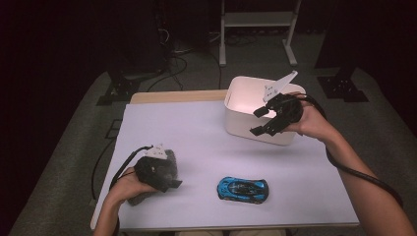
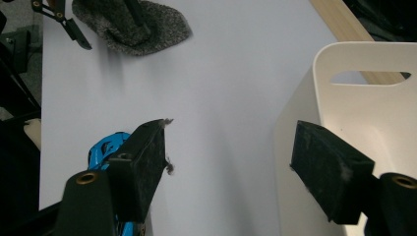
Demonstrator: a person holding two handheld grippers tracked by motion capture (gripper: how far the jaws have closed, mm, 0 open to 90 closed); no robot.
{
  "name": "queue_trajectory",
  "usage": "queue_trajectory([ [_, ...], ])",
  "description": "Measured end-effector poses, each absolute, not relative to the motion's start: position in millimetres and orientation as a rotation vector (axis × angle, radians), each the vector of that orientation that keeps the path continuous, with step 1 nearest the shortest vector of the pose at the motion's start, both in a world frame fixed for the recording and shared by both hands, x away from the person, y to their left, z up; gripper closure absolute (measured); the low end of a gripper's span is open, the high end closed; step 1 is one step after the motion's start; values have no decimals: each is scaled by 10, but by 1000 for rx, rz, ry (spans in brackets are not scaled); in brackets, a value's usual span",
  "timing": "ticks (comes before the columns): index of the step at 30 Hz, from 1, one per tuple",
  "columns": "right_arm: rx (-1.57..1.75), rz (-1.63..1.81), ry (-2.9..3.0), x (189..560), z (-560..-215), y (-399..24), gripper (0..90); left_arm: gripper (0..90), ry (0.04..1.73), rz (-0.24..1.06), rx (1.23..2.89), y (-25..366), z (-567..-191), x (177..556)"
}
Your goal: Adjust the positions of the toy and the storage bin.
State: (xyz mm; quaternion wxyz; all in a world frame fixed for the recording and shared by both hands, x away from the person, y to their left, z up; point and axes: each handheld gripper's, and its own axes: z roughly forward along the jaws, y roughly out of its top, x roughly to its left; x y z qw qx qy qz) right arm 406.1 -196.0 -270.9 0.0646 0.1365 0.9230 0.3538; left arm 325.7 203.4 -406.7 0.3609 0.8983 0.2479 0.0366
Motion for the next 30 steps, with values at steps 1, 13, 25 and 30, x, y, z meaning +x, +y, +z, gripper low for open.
queue_trajectory([
  [1,421,1069,2783,4072,-2702,-1967,275,101,638,103,2316,2030,-4064,3256],
  [13,451,1029,2766,4186,-2720,-2054,278,87,631,133,2334,1983,-4033,3211],
  [25,555,972,2787,4492,-2937,-2084,320,88,632,127,2340,1990,-4045,3223],
  [30,586,951,2803,4614,-3057,-2056,374,87,636,119,2323,1994,-4038,3224],
])
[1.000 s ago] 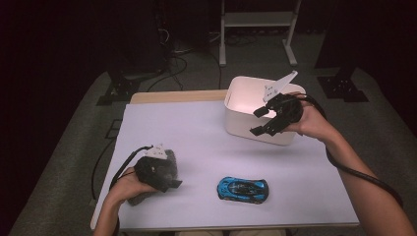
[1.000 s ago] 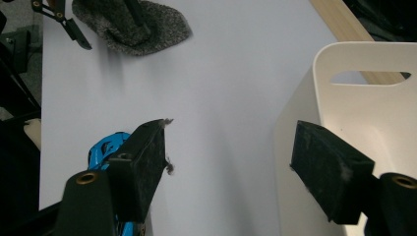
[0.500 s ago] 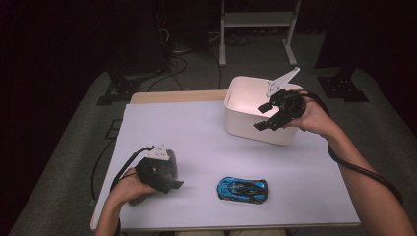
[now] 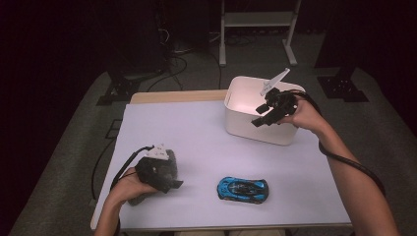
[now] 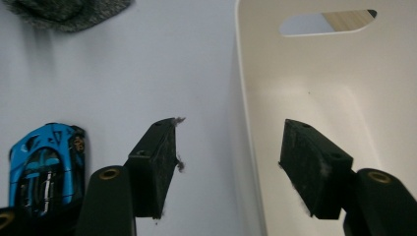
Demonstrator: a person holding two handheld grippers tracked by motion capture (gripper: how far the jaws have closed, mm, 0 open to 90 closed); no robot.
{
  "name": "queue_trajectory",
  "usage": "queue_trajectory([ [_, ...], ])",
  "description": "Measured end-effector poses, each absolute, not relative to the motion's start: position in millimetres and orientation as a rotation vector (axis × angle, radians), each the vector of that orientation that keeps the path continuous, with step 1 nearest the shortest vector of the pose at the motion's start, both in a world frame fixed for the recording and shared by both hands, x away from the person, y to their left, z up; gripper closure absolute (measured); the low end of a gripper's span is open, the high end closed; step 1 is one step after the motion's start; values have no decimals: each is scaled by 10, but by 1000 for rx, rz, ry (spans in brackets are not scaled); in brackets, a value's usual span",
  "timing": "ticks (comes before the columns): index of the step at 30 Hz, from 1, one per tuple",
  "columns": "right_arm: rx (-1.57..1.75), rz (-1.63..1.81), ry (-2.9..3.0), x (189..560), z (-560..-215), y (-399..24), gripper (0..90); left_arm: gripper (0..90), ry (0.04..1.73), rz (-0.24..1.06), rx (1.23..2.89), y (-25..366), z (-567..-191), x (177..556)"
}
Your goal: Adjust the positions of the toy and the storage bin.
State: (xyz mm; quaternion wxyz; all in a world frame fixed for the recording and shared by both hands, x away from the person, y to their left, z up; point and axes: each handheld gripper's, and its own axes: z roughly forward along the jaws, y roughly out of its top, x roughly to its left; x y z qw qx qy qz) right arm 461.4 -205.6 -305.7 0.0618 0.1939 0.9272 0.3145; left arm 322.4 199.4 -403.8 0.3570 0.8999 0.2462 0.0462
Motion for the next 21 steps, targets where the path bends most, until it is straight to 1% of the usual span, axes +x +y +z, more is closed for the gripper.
queue_trajectory([
  [2,603,954,2801,4670,-3098,-2056,429,87,639,114,2329,2001,-4044,3227],
  [3,620,954,2801,4685,-3106,-2056,433,87,643,117,2334,2006,-4049,3232],
  [8,632,954,2794,4734,-3140,-2050,619,87,661,117,2321,2021,-4055,3235],
  [9,639,937,2793,4741,-3151,-2044,633,87,661,114,2321,2021,-4056,3233],
  [11,630,923,2798,4755,-3174,-2041,709,87,657,117,2326,2026,-4055,3231],
  [15,637,930,2803,4752,-3195,-2036,822,87,665,116,2315,2037,-4050,3222],
  [21,609,907,2810,4736,-3185,-2007,850,87,657,105,2307,2029,-4037,3211],
])
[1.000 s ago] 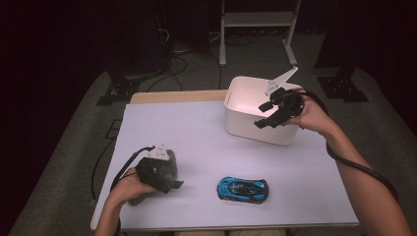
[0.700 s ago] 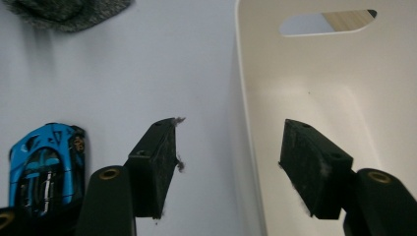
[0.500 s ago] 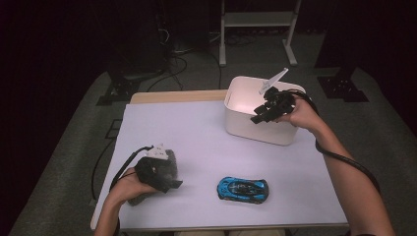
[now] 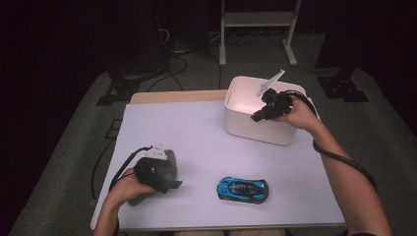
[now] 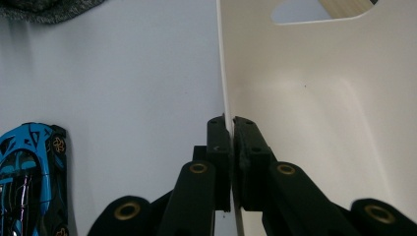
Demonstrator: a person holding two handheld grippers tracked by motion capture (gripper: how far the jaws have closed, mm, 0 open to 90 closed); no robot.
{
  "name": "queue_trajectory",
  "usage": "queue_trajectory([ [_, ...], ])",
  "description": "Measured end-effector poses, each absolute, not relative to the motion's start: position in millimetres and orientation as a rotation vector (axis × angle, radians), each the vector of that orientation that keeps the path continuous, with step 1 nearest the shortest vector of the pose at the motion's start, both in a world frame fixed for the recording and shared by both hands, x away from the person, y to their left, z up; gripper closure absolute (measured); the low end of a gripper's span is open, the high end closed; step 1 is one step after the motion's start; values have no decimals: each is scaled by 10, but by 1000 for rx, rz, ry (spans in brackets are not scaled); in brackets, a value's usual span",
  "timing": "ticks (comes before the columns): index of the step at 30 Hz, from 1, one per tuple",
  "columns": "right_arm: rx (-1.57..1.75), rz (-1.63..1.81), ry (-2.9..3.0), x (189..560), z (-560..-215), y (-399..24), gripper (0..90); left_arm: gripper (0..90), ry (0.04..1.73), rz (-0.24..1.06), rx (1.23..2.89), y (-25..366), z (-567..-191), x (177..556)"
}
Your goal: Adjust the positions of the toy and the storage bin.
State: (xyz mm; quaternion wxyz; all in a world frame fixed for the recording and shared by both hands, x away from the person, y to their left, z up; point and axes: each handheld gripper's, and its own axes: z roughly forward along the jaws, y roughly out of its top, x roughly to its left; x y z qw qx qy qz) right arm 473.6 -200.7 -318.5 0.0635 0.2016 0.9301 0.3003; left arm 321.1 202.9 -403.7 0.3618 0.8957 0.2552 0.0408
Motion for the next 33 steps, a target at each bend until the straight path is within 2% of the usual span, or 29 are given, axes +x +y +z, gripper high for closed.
queue_trajectory([
  [14,482,914,2878,4601,-3155,-1792,868,88,651,100,2308,2035,-4033,3207],
  [33,199,924,2956,4134,-3162,-1379,866,87,645,108,2311,2036,-4009,3191],
])
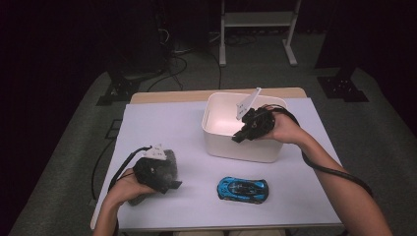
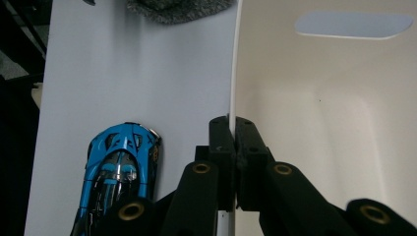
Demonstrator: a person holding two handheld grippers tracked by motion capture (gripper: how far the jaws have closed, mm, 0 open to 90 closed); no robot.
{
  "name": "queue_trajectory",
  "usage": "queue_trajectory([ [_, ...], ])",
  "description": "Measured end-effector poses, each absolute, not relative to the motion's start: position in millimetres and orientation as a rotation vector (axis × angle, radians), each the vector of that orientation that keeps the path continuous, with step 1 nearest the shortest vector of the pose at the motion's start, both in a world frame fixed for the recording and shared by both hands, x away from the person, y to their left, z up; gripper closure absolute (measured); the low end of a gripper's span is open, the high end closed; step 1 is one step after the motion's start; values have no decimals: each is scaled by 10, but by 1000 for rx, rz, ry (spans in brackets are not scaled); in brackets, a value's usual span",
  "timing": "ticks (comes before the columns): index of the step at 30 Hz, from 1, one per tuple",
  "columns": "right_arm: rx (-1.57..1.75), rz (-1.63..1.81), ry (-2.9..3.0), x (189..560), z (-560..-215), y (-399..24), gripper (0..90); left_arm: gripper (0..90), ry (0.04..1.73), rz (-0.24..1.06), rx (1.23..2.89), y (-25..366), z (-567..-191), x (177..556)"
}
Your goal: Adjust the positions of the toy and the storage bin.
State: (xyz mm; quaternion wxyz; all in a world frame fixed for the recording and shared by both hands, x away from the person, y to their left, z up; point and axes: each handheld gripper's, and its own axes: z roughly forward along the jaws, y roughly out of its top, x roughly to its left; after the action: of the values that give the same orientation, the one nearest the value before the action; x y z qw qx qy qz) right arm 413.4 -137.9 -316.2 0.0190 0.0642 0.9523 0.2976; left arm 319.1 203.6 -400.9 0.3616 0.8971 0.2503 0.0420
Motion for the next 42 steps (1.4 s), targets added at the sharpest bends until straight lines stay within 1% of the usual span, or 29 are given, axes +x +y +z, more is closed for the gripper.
queue_trajectory([
  [7,125,933,2971,4019,-3162,-1276,866,88,651,103,2309,2035,-4015,3191],
  [19,43,958,3002,3882,-3178,-1261,865,87,645,97,2313,2013,-4023,3188],
  [23,54,960,3012,3866,-3182,-1262,847,88,641,100,2316,2015,-4020,3186],
  [24,59,963,3015,3870,-3181,-1265,828,88,641,101,2316,2016,-4020,3185],
  [26,82,995,3016,3874,-3155,-1283,706,87,644,101,2309,2020,-4022,3183],
  [29,102,1028,3001,3843,-3097,-1314,633,87,646,106,2307,2022,-4026,3187],
  [32,105,1056,2972,3780,-3025,-1351,521,87,643,107,2311,2024,-4021,3189],
  [36,119,1124,2934,3653,-2920,-1417,432,87,645,110,2307,2027,-4010,3180],
  [38,108,1152,2917,3587,-2885,-1448,413,87,645,111,2307,2027,-4010,3177],
  [42,95,1177,2903,3410,-2882,-1498,345,87,639,120,2310,2024,-4009,3175],
])
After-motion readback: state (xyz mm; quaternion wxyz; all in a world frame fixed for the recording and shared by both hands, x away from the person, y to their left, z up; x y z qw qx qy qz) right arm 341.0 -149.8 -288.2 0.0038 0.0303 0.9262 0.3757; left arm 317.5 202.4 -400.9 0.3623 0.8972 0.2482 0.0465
